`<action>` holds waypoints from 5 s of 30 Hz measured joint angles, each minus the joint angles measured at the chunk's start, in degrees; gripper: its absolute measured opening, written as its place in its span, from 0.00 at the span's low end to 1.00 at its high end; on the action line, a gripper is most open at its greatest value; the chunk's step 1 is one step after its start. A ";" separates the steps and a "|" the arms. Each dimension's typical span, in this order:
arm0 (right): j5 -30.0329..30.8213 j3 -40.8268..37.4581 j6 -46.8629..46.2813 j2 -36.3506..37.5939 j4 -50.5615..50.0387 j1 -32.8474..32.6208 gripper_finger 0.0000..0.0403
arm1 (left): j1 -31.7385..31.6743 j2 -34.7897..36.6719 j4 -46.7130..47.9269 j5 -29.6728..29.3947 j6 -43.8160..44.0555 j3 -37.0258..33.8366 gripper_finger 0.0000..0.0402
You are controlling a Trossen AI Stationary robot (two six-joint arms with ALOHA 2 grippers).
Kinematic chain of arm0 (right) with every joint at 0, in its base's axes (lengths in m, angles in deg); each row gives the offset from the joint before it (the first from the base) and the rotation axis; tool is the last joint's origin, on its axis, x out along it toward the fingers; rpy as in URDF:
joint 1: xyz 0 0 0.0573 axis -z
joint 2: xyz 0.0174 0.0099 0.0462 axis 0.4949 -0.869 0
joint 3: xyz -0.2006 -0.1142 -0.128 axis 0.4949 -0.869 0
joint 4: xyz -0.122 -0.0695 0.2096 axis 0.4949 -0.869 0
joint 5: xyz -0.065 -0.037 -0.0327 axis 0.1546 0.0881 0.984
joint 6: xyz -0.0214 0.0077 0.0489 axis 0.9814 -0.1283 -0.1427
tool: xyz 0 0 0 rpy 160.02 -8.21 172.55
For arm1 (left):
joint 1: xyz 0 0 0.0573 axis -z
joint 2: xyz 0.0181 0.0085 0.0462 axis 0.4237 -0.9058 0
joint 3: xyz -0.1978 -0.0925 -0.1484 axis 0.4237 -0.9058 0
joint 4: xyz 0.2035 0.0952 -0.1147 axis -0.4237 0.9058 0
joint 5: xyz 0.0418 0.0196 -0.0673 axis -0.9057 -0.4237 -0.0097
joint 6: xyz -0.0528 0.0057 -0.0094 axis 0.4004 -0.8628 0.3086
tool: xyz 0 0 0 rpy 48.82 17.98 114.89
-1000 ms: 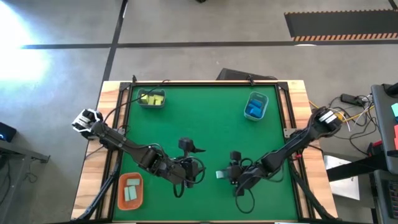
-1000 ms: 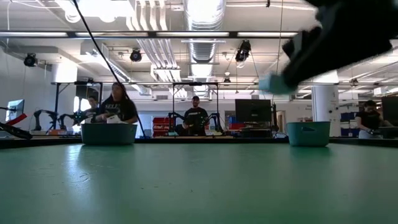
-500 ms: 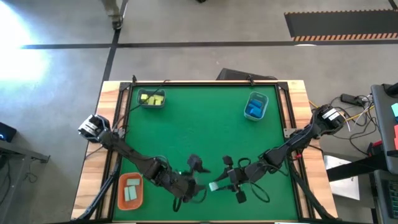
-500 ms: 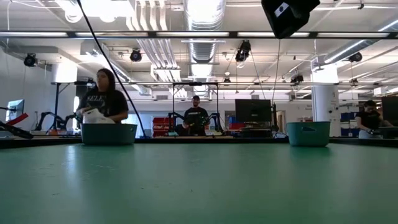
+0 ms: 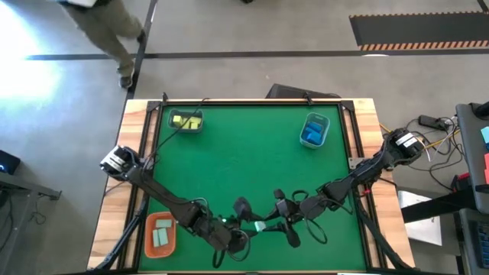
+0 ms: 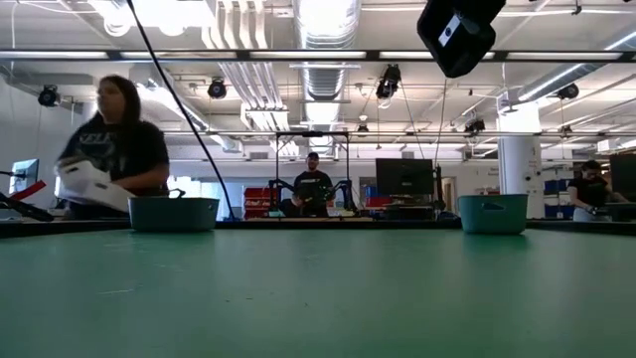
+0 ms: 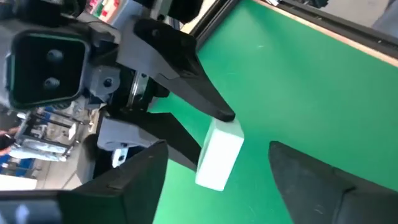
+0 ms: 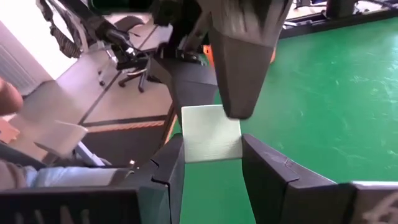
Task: Sort & place blocks by color
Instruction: Put the light blue block into the orange bin, then return to Home Position
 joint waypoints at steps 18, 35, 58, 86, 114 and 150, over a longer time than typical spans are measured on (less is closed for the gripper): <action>-0.42 0.00 -3.74 -0.02 -0.38 0.59 0.28 | 0.02 -0.82 -1.56 -0.75 -2.40 0.02 0.11; 0.75 -0.14 -2.58 4.15 -10.59 0.55 0.41 | 0.11 -0.81 0.20 -0.93 4.96 0.07 0.10; 14.08 -0.04 -3.56 10.43 -27.56 0.55 0.42 | 1.26 1.94 64.94 37.19 89.53 2.87 0.10; 14.05 -0.07 -1.29 10.43 -27.59 0.55 0.42 | 9.01 6.53 86.34 53.33 124.22 0.11 0.14; 14.03 -0.11 8.38 10.43 -27.66 0.55 0.42 | 9.06 7.59 57.31 29.38 94.62 -2.14 0.20; 8.76 -23.69 25.49 29.70 -9.53 14.51 0.41 | -17.21 48.44 2.44 20.34 28.19 -42.66 0.00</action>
